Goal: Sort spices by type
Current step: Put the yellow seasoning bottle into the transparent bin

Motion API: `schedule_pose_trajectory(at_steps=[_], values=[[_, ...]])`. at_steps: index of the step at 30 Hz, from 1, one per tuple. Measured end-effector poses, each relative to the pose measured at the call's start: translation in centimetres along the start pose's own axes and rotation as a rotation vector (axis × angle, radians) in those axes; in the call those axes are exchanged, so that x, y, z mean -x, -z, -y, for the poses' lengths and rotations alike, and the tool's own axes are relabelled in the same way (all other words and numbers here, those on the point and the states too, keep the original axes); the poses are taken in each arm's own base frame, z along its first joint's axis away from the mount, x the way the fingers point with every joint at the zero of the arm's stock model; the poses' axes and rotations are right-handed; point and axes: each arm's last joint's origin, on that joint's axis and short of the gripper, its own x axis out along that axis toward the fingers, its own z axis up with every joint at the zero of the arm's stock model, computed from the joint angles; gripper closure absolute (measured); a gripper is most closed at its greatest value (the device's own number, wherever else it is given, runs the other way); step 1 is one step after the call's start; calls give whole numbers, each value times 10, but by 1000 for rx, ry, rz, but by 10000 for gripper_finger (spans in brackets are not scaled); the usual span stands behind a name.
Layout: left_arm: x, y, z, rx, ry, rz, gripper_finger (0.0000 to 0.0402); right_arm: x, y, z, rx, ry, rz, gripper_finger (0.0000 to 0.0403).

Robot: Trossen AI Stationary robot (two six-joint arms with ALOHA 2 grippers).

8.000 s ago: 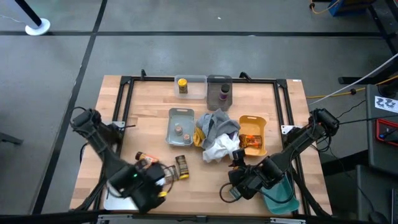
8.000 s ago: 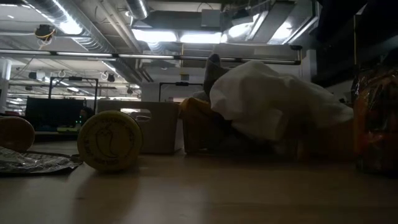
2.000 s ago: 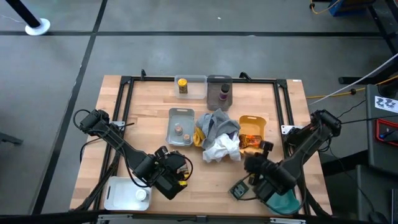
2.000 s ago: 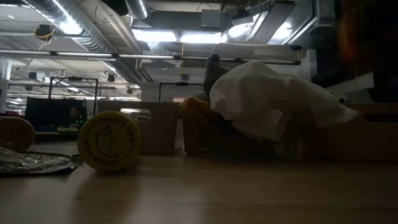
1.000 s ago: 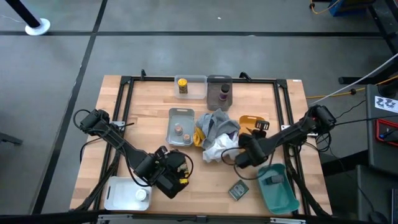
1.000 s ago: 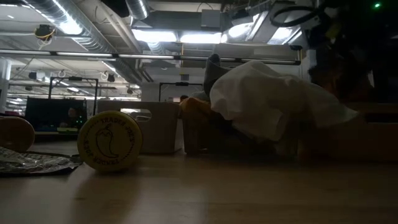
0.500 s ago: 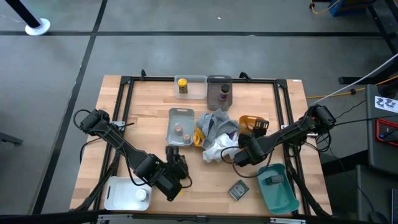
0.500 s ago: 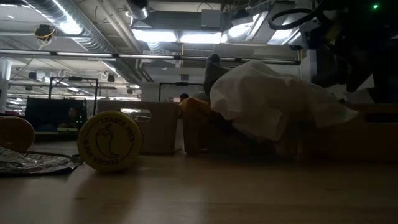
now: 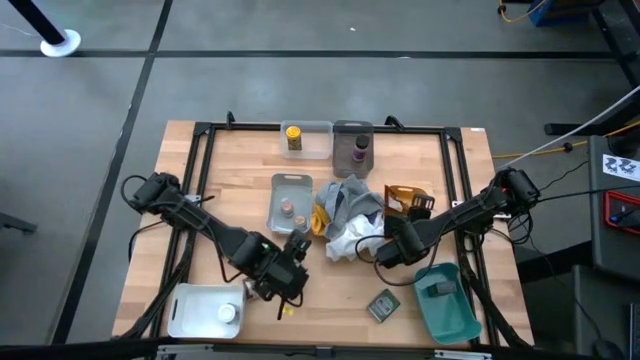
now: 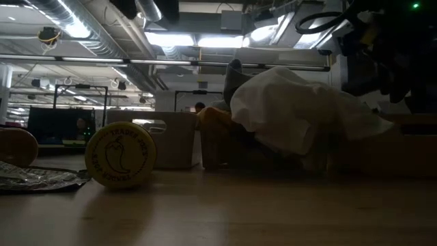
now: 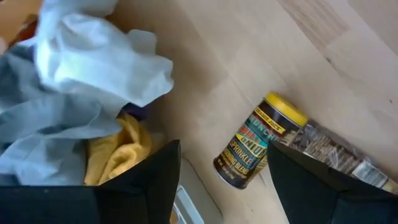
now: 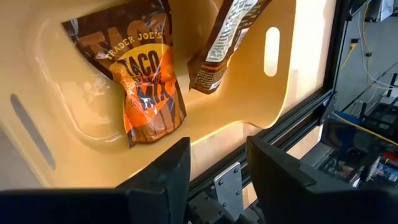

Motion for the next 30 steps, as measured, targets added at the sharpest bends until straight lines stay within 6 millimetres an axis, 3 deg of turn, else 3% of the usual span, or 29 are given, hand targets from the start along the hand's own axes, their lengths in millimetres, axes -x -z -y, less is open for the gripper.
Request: schedule_pose_trajectory(at_steps=[7, 18, 30], values=[[-19, 2, -7, -84, 131, -8, 178, 0, 0, 0, -46, -1, -4, 246], [-64, 18, 12, -376, 212, -90, 178, 0, 0, -1, -51, -15, -6, 246], [-95, 34, 22, -430, 198, -59, 178, 1, -7, -8, -89, -88, 58, 246]])
